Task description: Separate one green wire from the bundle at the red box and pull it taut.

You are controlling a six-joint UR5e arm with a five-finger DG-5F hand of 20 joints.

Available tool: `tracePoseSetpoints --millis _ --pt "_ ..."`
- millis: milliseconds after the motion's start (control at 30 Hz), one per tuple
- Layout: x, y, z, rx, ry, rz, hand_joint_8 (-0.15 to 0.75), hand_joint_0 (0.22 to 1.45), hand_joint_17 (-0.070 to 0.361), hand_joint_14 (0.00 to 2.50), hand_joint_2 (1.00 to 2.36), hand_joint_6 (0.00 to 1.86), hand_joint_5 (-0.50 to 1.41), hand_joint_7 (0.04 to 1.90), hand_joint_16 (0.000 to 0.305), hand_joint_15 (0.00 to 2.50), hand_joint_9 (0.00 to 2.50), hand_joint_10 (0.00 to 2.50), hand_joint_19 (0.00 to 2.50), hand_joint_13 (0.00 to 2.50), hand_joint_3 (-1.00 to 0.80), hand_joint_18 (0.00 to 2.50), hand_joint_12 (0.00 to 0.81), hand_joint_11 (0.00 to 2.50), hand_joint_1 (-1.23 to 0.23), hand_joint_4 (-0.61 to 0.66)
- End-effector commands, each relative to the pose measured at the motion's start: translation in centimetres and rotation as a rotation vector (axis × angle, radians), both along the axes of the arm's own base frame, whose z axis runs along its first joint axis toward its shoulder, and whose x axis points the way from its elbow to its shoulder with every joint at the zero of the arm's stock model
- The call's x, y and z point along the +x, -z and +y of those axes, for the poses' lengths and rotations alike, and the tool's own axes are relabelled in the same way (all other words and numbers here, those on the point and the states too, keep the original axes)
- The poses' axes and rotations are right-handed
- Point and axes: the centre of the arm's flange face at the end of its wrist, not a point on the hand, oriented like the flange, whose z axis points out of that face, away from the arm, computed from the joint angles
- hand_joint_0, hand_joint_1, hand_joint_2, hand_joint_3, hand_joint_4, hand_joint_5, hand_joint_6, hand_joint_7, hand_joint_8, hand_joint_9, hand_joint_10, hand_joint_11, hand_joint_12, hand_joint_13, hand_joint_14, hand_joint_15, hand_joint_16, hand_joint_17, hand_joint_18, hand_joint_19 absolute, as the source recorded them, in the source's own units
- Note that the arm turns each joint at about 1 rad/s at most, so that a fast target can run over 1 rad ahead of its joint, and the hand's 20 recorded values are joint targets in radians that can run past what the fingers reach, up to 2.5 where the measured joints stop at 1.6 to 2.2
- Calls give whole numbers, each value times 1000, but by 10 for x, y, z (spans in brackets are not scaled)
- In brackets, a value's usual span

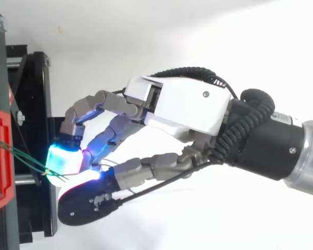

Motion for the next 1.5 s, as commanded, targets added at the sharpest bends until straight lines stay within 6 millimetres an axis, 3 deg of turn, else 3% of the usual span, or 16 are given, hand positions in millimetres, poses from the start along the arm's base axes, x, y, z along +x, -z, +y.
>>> tracePoseSetpoints --millis 0,200,400,567,800,967,1200,1467 --pt "-1 -4 -1 -1 1 14 282 655 106 19 1001 872 -171 935 47 454 1047 26 511 896 -500 754 329 689 -741 146" --pt "-3 -5 -1 -3 1 29 281 670 107 20 1015 897 -185 969 48 467 1033 27 509 894 -326 761 333 733 -788 67" --pt "-3 -5 -1 1 4 27 282 665 108 20 1017 904 -192 965 48 496 1025 26 516 917 -296 765 331 738 -782 69" --pt "-2 -4 -1 0 4 29 290 650 109 21 1016 899 -184 991 48 507 1079 27 522 935 -301 782 333 763 -746 74" --pt "-3 -5 -1 0 4 29 268 764 108 20 1003 916 -193 953 48 506 1073 28 488 924 -463 755 321 842 -913 34" --pt "-4 -5 -1 4 3 36 270 741 105 22 1000 921 -173 984 47 527 1150 29 490 975 -500 786 319 891 -931 82" --pt "-10 -10 -5 7 9 65 274 588 105 20 1000 895 -149 990 47 539 1200 29 528 1011 -500 814 326 860 -803 129" --pt "-14 -16 -8 9 12 75 284 541 112 21 1000 861 -147 979 50 532 1202 27 541 1025 -500 851 345 807 -619 138"
